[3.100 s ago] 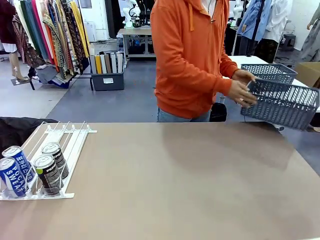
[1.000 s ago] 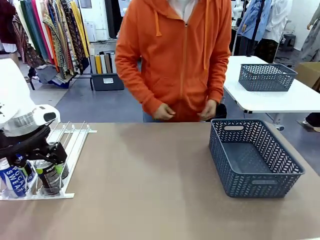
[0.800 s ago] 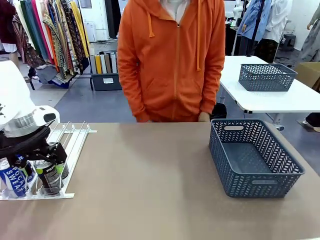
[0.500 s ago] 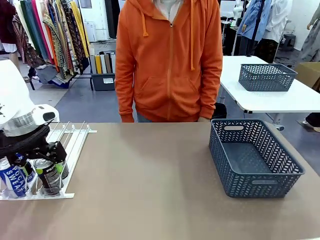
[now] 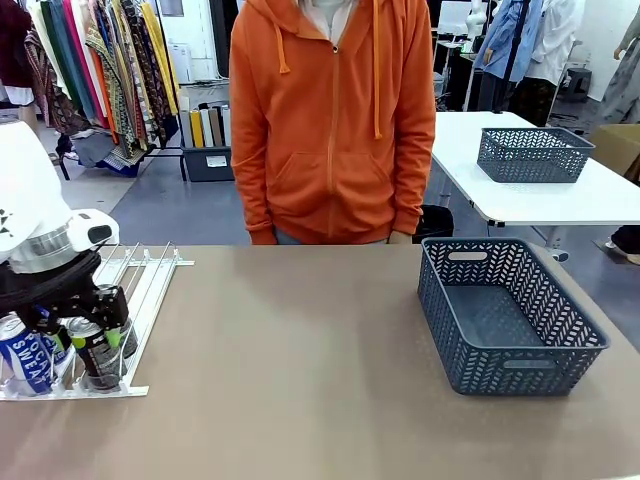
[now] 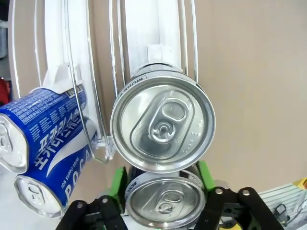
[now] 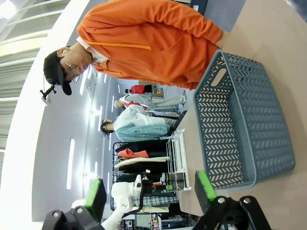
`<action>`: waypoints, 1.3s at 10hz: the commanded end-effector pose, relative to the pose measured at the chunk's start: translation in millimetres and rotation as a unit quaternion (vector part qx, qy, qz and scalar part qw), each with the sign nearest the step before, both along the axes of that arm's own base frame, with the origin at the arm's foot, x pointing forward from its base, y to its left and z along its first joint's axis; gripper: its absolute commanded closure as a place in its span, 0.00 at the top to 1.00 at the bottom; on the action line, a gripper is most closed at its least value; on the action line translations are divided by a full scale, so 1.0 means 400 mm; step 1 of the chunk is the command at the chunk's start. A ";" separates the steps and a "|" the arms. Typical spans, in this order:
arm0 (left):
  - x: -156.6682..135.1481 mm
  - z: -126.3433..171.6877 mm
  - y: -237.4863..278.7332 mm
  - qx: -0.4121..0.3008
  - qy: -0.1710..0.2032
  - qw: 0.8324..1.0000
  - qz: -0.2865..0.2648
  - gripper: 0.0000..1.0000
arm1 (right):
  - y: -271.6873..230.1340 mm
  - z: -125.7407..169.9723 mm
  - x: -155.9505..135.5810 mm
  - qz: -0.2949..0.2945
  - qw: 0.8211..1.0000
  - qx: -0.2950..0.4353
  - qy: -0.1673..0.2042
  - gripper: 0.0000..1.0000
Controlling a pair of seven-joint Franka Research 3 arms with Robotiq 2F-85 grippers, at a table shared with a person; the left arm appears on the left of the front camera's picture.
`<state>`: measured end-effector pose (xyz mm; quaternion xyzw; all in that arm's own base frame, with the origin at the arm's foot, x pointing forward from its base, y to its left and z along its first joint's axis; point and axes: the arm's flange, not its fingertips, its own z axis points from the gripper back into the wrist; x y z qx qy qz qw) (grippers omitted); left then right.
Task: Retrieve and store the cans from the dispenser.
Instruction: Pick up one can from the Automatic Can Dispenser and place it in the middle of the table.
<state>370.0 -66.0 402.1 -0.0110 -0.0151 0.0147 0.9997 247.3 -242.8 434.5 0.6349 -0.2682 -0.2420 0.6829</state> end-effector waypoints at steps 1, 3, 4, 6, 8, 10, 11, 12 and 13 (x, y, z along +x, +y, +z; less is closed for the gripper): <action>0.014 -0.003 -0.003 0.015 -0.009 1.000 0.011 0.00 | -0.004 0.007 0.002 0.000 1.000 0.001 -0.006 1.00; 0.016 -0.007 -0.006 0.014 -0.007 1.000 0.008 0.00 | -0.004 0.007 0.002 0.000 1.000 0.001 -0.006 1.00; 0.016 -0.007 -0.006 0.016 -0.005 1.000 0.008 0.00 | -0.004 0.007 0.002 0.000 1.000 0.001 -0.006 1.00; 0.012 0.001 -0.011 0.016 -0.007 1.000 0.003 0.00 | -0.004 0.007 0.002 0.000 1.000 0.001 -0.006 1.00; -0.016 0.063 -0.017 0.008 -0.016 1.000 -0.005 0.00 | -0.004 0.007 0.002 0.000 1.000 0.001 -0.006 1.00; -0.087 0.216 -0.019 0.018 -0.040 0.999 0.015 0.00 | -0.004 0.007 0.002 0.000 1.000 0.001 -0.006 1.00; -0.126 0.293 -0.020 0.004 -0.045 0.999 0.023 0.00 | -0.004 0.007 0.002 0.000 1.000 0.001 -0.006 1.00; -0.166 0.370 -0.017 -0.017 -0.059 0.998 0.010 0.00 | -0.004 0.007 0.002 0.000 1.000 0.001 -0.006 1.00; -0.200 0.421 -0.012 -0.016 -0.066 0.998 0.003 0.00 | -0.004 0.007 0.002 0.000 1.000 0.001 -0.006 1.00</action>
